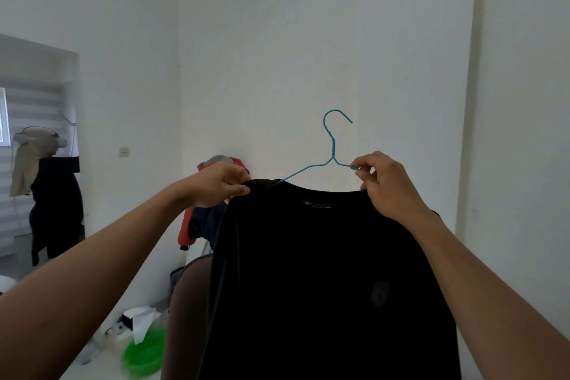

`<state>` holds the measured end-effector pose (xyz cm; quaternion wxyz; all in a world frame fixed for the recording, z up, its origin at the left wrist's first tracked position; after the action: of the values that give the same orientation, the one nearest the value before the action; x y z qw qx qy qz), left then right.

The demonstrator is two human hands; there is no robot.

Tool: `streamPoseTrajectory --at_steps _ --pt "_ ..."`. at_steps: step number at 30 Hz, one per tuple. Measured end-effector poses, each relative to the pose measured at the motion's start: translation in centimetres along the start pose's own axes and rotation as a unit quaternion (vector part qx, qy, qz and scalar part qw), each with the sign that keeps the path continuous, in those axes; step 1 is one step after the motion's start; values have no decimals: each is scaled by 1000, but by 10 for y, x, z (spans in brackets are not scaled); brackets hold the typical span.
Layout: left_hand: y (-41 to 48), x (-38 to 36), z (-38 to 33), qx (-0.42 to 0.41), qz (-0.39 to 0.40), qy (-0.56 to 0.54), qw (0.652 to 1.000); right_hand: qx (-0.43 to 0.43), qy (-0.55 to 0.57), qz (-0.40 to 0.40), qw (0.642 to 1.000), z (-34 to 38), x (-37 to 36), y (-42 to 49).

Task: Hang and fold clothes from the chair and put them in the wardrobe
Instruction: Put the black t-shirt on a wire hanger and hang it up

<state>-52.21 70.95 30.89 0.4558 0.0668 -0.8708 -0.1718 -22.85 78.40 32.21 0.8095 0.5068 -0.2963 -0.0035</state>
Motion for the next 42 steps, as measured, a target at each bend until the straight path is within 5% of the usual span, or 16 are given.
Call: streamPoseTrajectory --at_steps 5,13,24,42 --pt "1 5 -1 -22 -48 -62 997 -4 9 -20 1000 -1 4 3" --pt "-7 -5 -12 -117 -120 163 972 -56 43 -52 996 -18 19 7" --pt "-2 2 0 -106 -230 160 954 -33 57 -55 996 -14 23 11" --pt "2 15 5 -111 -198 191 955 72 41 7 997 1 5 12"
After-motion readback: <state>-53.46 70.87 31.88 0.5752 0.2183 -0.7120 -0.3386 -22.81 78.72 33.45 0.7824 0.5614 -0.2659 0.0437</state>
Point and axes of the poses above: each hand's wrist, its own y-axis towards the middle knuckle, its own x-axis out of the back of the hand, z = x × y, the point moved 9 cm from there along y, towards the middle knuckle, and after that the axes turned 4 degrees about x, right-handed, at the moved point
